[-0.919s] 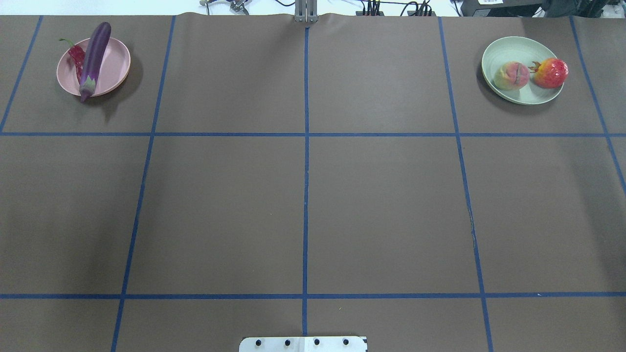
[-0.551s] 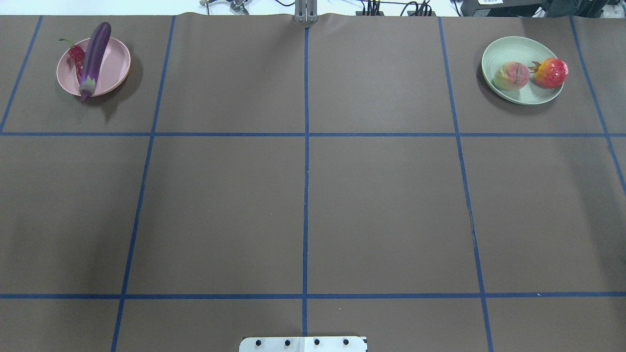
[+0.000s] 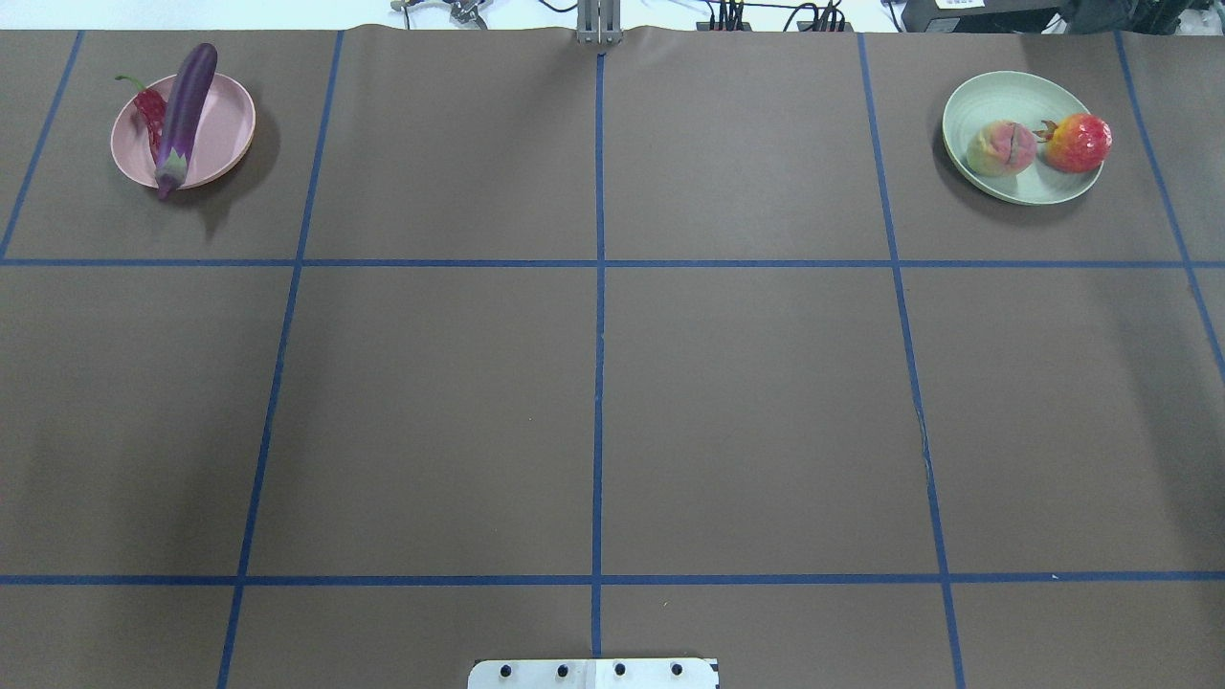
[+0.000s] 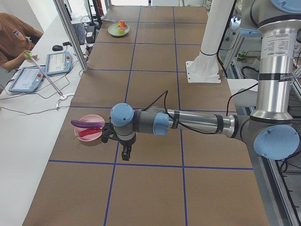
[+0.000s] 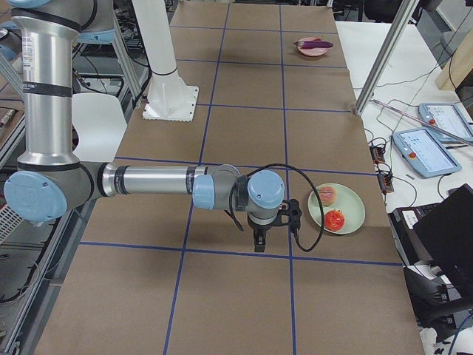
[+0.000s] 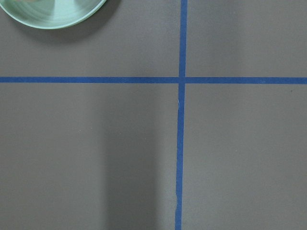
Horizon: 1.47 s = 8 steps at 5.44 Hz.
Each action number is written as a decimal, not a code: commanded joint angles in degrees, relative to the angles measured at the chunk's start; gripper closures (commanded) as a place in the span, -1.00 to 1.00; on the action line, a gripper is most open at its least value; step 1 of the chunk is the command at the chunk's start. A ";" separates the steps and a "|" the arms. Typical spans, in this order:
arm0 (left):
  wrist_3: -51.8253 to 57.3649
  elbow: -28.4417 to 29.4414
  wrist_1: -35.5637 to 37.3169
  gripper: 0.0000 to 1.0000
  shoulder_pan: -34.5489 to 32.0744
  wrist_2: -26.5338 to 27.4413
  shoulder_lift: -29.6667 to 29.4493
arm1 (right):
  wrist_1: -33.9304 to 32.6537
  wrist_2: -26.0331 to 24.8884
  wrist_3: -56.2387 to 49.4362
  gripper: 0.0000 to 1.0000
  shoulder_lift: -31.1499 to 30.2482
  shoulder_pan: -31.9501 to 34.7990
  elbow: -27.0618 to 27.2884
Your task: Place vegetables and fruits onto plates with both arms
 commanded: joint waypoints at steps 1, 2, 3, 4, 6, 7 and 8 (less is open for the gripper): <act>-0.06 0.16 0.15 -1.00 0.07 0.37 -0.20 | 0.06 -0.09 -0.06 -0.99 0.08 -0.01 -0.06; -0.06 0.16 0.15 -1.00 0.07 2.46 -0.28 | 0.15 -0.09 -0.06 -0.99 0.08 -0.01 -0.06; -0.06 0.07 0.15 -1.00 0.07 2.49 -0.29 | 0.15 -0.35 -0.24 -0.99 0.08 -0.01 -0.15; -0.06 0.07 0.15 -1.00 0.07 2.49 -0.29 | 0.15 -1.22 -0.50 -0.99 0.08 -0.09 -0.15; 0.02 0.51 0.15 -1.00 0.16 2.49 -0.37 | 0.15 -3.69 -0.68 -0.99 0.16 -0.36 -0.15; -0.06 0.68 0.15 -1.00 0.16 2.49 -0.46 | 0.15 -3.78 -0.59 -0.99 0.25 -0.36 -0.15; -0.06 0.69 0.15 -1.00 0.16 2.49 -0.37 | 0.15 -3.69 -0.50 -0.99 0.25 -0.36 -0.15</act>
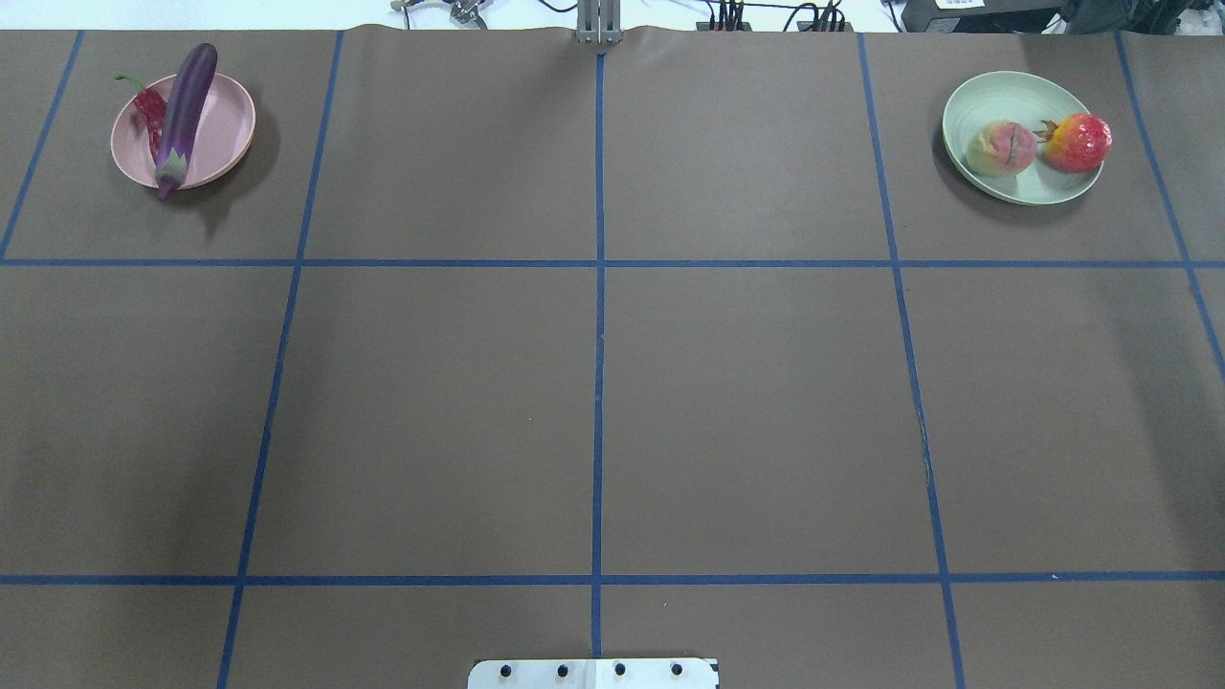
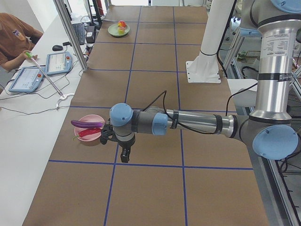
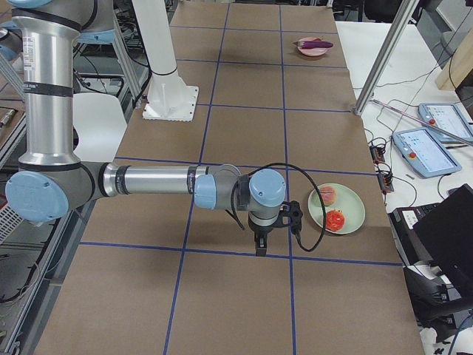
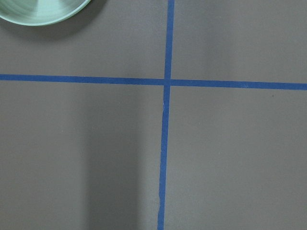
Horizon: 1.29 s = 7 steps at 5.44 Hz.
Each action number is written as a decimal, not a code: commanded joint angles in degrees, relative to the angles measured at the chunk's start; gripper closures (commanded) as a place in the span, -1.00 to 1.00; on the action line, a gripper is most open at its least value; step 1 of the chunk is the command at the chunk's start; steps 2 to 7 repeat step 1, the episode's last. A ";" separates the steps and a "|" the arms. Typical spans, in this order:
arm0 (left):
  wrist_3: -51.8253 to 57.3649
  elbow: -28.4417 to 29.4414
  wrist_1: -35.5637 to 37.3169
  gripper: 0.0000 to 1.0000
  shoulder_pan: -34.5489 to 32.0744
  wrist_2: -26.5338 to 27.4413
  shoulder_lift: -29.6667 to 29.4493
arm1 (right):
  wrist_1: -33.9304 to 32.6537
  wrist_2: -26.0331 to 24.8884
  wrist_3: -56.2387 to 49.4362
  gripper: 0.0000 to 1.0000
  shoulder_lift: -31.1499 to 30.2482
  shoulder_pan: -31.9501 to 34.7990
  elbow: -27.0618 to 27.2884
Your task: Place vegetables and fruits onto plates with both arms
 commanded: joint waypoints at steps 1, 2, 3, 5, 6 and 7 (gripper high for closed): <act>-0.02 0.06 0.00 -1.00 0.01 0.00 0.12 | 0.09 0.06 0.25 -0.99 0.12 0.07 0.00; -0.02 0.06 0.00 -1.00 0.01 0.00 0.12 | 0.09 0.06 0.25 -0.99 0.12 0.07 0.00; -0.02 0.06 0.00 -1.00 0.01 0.00 0.12 | 0.09 0.06 0.25 -0.99 0.12 0.07 0.00; -0.02 0.06 0.00 -1.00 0.01 0.00 0.12 | 0.09 0.06 0.25 -0.99 0.12 0.07 0.00; -0.02 0.06 0.00 -1.00 0.01 0.00 0.12 | 0.09 0.06 0.25 -0.99 0.12 0.07 0.00; -0.02 0.06 0.00 -1.00 0.01 0.00 0.12 | 0.09 0.06 0.25 -0.99 0.12 0.07 0.00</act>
